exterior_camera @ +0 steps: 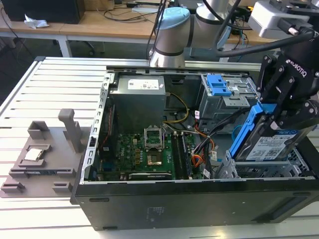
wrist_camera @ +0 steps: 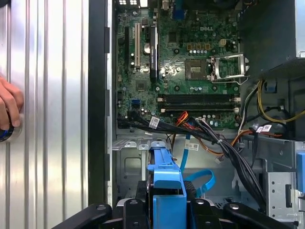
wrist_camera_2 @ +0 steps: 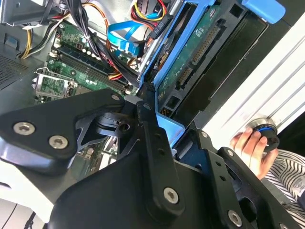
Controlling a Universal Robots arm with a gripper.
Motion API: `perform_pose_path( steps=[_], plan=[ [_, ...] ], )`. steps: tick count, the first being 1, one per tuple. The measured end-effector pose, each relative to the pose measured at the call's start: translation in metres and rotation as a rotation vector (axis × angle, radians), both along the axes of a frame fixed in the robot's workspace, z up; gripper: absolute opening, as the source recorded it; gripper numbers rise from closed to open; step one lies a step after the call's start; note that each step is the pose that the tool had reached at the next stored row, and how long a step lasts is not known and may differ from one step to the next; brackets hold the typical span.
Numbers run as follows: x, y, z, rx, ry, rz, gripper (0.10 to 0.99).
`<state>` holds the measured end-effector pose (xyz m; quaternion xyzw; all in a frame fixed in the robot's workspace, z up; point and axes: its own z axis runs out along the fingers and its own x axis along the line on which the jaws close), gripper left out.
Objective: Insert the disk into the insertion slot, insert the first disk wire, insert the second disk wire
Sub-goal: 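Insert the disk into the insertion slot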
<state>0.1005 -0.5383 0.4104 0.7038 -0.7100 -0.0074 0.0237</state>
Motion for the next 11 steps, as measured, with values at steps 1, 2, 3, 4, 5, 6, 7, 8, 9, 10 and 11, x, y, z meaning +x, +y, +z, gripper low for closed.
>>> perform_pose_path(
  steps=[1, 2, 3, 4, 5, 6, 7, 8, 9, 10, 11],
  plan=[
    [0.0, 0.0, -0.0016, 0.0, 0.0, 0.0, 0.365],
    [0.0, 0.0, -0.0024, 0.0, 0.0001, 0.0, 0.365],
    [0.0, 0.0, -0.0032, 0.0, 0.0001, 0.0, 0.365],
    [0.0, 0.0, -0.0043, 0.0, 0.0, 0.0, 0.365],
    [0.0, 0.0, -0.005, 0.0, 0.0, 0.0, 0.365],
    [0.0, 0.0, -0.0053, 0.0, 0.0, 0.0, 0.365],
    [0.0, 0.0, -0.0053, 0.0, 0.0, 0.0, 0.365],
    [0.0, 0.0, -0.0053, 0.0, 0.0, 0.0, 0.365],
    [0.0, 0.0, -0.0054, 0.0, 0.0, 0.0, 0.365],
    [0.0, 0.0, -0.0054, 0.0, 0.0001, 0.0, 0.365],
    [0.0, 0.0, -0.0055, 0.0, 0.0, 0.0, 0.376]
  ],
)
